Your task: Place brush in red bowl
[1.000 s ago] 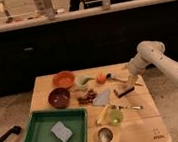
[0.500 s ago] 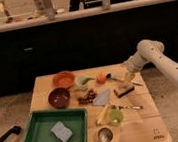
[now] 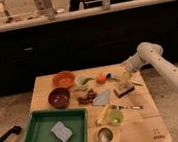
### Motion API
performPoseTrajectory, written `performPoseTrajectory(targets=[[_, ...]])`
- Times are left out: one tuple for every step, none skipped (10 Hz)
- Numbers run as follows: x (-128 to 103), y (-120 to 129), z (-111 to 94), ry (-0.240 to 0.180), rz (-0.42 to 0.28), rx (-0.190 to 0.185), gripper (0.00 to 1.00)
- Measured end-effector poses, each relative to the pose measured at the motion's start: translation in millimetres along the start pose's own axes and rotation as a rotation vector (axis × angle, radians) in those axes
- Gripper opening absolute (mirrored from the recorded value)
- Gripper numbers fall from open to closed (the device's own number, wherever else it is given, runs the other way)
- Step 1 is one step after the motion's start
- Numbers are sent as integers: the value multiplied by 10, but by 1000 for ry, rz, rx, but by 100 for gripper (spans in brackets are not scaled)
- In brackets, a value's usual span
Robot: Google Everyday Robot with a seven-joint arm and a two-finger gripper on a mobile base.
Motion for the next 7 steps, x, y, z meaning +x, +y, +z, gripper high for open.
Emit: performPoseTrajectory(targets=[[10,-16,25,-4,19,9,80],[26,-28,76,-9,42,16,80],[36,-42,101,-9,53,19,79],[54,-50,140,-8,65,19,75],[62,-61,178,-7,73,18,65],[77,-62,226,-6,79,13,59],[85,-69,258,-6,84,10,58]])
